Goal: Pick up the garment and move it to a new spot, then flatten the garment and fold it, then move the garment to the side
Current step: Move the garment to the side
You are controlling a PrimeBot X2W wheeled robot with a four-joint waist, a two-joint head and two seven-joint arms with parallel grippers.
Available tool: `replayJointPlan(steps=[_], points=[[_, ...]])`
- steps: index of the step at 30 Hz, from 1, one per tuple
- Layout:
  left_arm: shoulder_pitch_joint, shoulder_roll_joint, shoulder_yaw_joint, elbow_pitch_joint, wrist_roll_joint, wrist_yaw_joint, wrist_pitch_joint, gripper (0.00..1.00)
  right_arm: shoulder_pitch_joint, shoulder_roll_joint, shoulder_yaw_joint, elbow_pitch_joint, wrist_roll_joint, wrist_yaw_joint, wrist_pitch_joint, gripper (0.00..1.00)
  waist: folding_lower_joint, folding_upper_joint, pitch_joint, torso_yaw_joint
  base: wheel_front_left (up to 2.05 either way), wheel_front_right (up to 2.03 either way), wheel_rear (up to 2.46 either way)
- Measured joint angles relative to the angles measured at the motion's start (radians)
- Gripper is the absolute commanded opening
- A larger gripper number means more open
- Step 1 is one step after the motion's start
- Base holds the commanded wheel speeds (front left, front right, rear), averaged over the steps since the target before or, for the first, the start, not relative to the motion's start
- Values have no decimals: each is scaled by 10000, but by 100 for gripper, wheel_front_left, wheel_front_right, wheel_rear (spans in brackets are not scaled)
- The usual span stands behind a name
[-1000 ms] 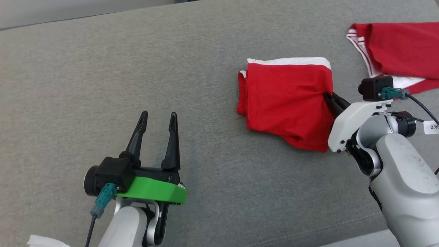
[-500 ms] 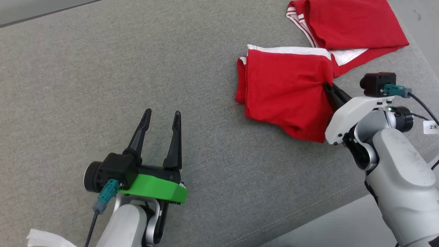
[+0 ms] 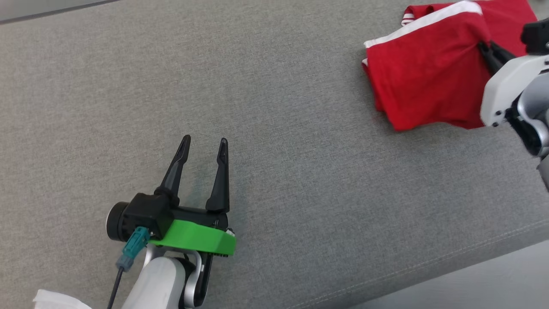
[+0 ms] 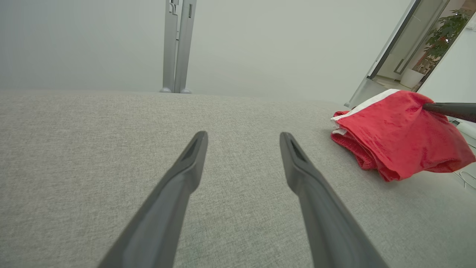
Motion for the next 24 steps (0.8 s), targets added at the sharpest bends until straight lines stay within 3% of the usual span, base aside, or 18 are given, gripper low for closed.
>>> replayJointPlan(steps=[6, 13, 19, 20, 22, 23, 24], points=[[-87, 100, -88, -140, 84, 4, 27, 100, -881, -1208, 167, 849, 4, -2, -6, 0, 0, 0, 343, 367, 0, 0, 0], [-207, 222, -174, -383, 161, 6, 79, 100, -1636, -1960, 282, 2272, -205, 0, -583, 0, 0, 0, 796, 786, 0, 0, 0], [-286, 295, -219, -520, 268, 73, 188, 100, -2435, -2140, 543, 3421, -986, 0, -1559, 0, 0, 0, 1166, 971, 0, 0, 0], [-308, 305, -222, -537, 272, 75, 190, 100, -2570, -2100, 525, 3684, -1108, 0, -1616, 13, 0, 0, 1219, 985, 0, 0, 0], [-321, 314, -238, -550, 274, 77, 196, 100, -2707, -1977, 395, 4123, -1212, 0, -1778, 49, 0, 0, 1288, 999, 0, 0, 0], [-324, 322, -255, -550, 274, 84, 203, 100, -2778, -1894, 324, 4443, -1323, 0, -1858, 100, 0, 0, 1325, 1001, 0, 0, 0], [-333, 326, -263, -550, 274, 90, 207, 100, -2823, -1818, 259, 4686, -1423, 0, -1931, 100, 0, 0, 1342, 996, 0, 0, 0]])
